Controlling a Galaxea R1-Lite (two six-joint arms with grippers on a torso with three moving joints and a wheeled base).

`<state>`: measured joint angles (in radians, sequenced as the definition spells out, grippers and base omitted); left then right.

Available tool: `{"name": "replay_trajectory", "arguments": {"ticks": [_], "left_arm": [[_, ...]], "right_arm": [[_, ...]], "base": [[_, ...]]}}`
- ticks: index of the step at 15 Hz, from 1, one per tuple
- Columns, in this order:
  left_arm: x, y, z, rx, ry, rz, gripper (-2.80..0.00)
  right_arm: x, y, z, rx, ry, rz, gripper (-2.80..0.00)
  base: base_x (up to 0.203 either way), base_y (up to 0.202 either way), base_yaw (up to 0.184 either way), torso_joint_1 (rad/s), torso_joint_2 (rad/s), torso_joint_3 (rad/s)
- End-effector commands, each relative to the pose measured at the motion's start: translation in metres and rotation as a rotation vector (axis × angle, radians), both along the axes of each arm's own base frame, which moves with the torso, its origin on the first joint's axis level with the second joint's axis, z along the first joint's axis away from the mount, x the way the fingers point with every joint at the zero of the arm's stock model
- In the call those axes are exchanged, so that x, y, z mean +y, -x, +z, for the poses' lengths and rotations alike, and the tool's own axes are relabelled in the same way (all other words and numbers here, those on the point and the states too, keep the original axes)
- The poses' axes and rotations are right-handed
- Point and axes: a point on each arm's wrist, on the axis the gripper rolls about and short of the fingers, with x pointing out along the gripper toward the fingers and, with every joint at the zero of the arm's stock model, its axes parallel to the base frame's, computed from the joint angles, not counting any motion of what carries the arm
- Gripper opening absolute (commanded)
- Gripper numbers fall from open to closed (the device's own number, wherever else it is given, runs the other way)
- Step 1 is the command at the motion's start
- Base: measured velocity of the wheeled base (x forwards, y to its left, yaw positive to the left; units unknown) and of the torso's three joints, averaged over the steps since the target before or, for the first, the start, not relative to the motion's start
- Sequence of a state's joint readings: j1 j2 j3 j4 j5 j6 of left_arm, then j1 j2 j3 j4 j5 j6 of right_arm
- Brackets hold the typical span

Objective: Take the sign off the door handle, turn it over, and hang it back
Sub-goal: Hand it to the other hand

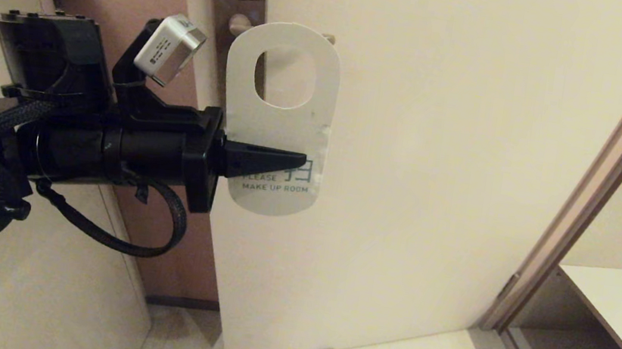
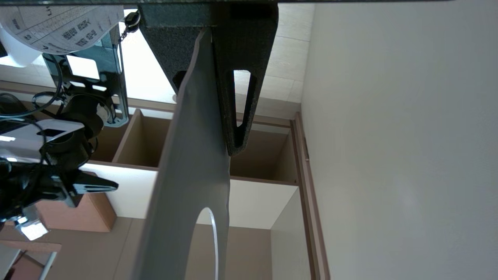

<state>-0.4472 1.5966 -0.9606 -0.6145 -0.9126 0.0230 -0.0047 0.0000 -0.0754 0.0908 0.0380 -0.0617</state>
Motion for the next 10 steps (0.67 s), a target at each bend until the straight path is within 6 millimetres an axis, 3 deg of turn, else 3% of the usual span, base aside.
{"name": "replay_trajectory", "arguments": {"ticks": [1, 4, 6, 10], "left_arm": [[-0.001, -0.002, -0.003, 0.007, -0.003, -0.004, -2.80], [-0.001, -0.002, -0.003, 0.007, -0.003, -0.004, -2.80], [-0.001, -0.001, -0.001, 0.001, -0.001, -0.004, -2.80], [0.001, -0.001, 0.001, -0.005, 0.003, 0.000, -2.80]], "right_arm": [[0.000, 0.004, 0.009, -0.001, 0.000, 0.013, -2.80], [0.000, 0.002, 0.021, 0.026, -0.002, 0.017, -2.80], [0.000, -0.005, 0.040, 0.059, -0.009, 0.024, -2.80], [0.000, -0.047, 0.091, 0.131, -0.052, 0.025, -2.80]], "base": [[0.000, 0.000, 0.000, 0.000, 0.00, 0.000], [0.000, 0.000, 0.000, 0.000, 0.00, 0.000], [0.000, 0.000, 0.000, 0.000, 0.00, 0.000], [0.000, 0.000, 0.000, 0.000, 0.00, 0.000]]}}
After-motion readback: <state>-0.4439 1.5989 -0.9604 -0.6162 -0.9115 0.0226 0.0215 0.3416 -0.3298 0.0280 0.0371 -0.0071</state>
